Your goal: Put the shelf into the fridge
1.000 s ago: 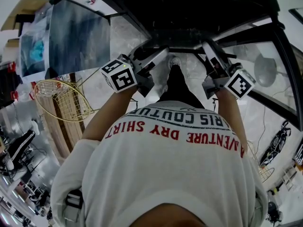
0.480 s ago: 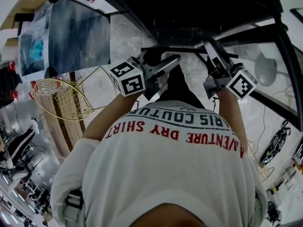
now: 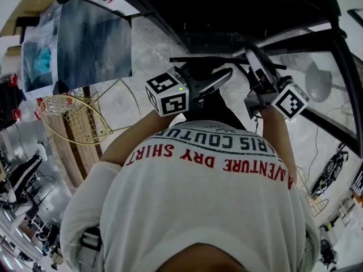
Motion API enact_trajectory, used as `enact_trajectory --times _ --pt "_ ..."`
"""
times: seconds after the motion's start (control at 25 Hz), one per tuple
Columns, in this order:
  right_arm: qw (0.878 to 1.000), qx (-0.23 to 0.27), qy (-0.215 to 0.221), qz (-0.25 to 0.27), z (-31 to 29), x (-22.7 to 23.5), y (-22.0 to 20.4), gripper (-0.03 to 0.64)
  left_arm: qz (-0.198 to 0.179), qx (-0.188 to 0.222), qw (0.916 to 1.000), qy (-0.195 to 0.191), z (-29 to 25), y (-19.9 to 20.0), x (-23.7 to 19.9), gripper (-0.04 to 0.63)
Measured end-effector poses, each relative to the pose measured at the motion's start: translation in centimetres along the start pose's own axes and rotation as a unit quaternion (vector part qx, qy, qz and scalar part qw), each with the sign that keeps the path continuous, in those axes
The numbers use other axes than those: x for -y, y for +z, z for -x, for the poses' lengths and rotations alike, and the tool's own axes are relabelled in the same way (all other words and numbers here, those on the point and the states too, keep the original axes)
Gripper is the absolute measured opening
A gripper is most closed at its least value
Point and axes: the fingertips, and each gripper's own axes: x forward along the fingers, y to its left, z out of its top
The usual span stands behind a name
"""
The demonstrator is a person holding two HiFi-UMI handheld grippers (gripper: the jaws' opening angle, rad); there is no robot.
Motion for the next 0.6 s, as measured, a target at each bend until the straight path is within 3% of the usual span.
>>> enact_trajectory --times 0.24,0.6 --pt "1.000 0.003 -0.004 -0.004 0.07 0.00 0.02 0.107 0.002 0.001 1.0000 0.005 -0.37 0.06 -0.15 0.100" --pt "1.000 0.002 -0.013 0.004 0.27 0.53 -0.12 0.107 0.001 0.004 1.0000 0.008 -0.61 0.12 -0.46 0.080"
